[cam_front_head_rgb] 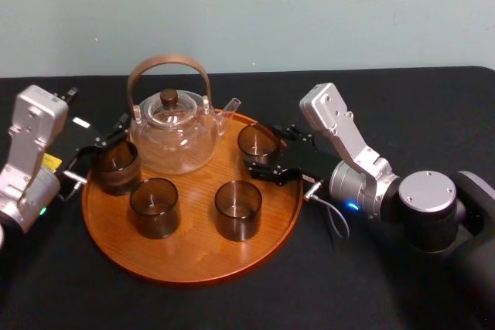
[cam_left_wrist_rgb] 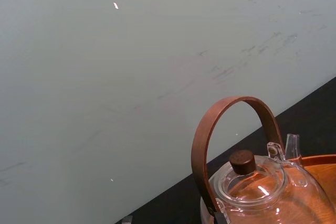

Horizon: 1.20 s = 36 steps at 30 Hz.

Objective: Pick up the glass from the table and place it on the tray.

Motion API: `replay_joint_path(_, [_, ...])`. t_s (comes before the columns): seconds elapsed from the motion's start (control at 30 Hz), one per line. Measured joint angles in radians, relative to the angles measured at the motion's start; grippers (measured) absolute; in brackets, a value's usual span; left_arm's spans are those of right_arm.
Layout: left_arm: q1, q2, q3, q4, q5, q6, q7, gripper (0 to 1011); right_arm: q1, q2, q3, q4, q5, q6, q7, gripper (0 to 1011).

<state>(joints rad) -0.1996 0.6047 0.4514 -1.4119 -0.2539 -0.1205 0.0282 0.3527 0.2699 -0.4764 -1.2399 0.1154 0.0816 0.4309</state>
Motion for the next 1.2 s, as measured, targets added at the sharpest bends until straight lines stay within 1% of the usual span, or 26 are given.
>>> replay_joint_path(1.03, [0.0,0.0,0.0,0.0,0.0,0.0,0.0,1001,0.001,0.005,-0.005,0.001,0.0,0.001,0.005,902])
replay_joint_path(1.1, [0.0,0.0,0.0,0.0,0.0,0.0,0.0,1001,0.001,0.006,-0.005,0.0,0.0,0.0,0.005,960])
replay_joint_path(1.2, [0.0,0.0,0.0,0.0,0.0,0.0,0.0,1001,0.001,0.006,-0.004,0.0,0.0,0.0,0.006,1002])
